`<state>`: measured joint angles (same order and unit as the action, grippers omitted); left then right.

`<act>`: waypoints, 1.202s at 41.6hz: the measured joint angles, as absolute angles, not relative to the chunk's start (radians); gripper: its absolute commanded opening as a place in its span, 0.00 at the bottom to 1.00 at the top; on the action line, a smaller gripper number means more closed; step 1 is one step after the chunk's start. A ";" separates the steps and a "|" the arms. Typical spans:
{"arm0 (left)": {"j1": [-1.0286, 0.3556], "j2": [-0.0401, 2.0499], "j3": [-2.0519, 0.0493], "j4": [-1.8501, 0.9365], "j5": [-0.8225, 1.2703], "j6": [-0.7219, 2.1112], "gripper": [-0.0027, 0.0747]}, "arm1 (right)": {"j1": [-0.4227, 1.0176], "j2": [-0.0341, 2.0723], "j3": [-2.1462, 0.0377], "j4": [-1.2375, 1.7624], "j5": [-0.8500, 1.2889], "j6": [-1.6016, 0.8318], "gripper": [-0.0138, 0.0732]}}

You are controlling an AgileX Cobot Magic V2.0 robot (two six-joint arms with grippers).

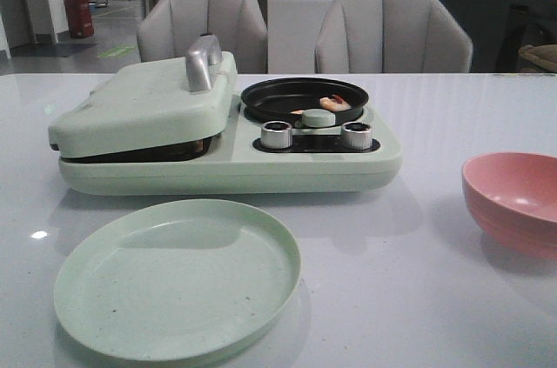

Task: Make breakfast with bread and shrimp

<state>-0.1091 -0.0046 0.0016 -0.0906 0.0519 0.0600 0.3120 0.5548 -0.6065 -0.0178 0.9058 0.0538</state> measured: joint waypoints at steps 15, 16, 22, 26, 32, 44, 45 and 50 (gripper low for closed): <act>-0.132 -0.005 0.002 -0.091 0.043 0.060 0.16 | 0.312 0.555 -0.607 -0.018 0.906 0.054 0.20; -0.132 -0.005 0.002 -0.091 0.043 0.060 0.16 | 0.312 0.555 -0.607 -0.018 0.906 0.054 0.20; -0.132 -0.005 0.002 -0.091 0.043 0.060 0.16 | 0.312 0.555 -0.607 -0.018 0.906 0.054 0.20; -0.132 -0.005 0.002 -0.091 0.043 0.060 0.16 | 0.312 0.555 -0.607 -0.018 0.906 0.054 0.20; -0.132 -0.005 0.002 -0.091 0.041 0.060 0.16 | 0.312 0.555 -0.607 -0.018 0.906 0.054 0.20; -0.132 -0.005 0.002 -0.091 0.041 0.060 0.16 | 0.242 0.449 -0.540 -0.032 0.822 0.054 0.20; -0.132 -0.005 0.002 -0.091 0.041 0.060 0.16 | 0.214 0.416 -0.522 -0.037 0.783 0.054 0.20; -0.132 -0.005 0.002 -0.091 0.041 0.060 0.16 | 0.095 0.262 -0.371 -0.042 0.580 0.054 0.20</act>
<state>-0.1320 -0.0046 0.0016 -0.0906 0.0410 0.0600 0.0951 0.2624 -0.3713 -0.0422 0.5801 0.0538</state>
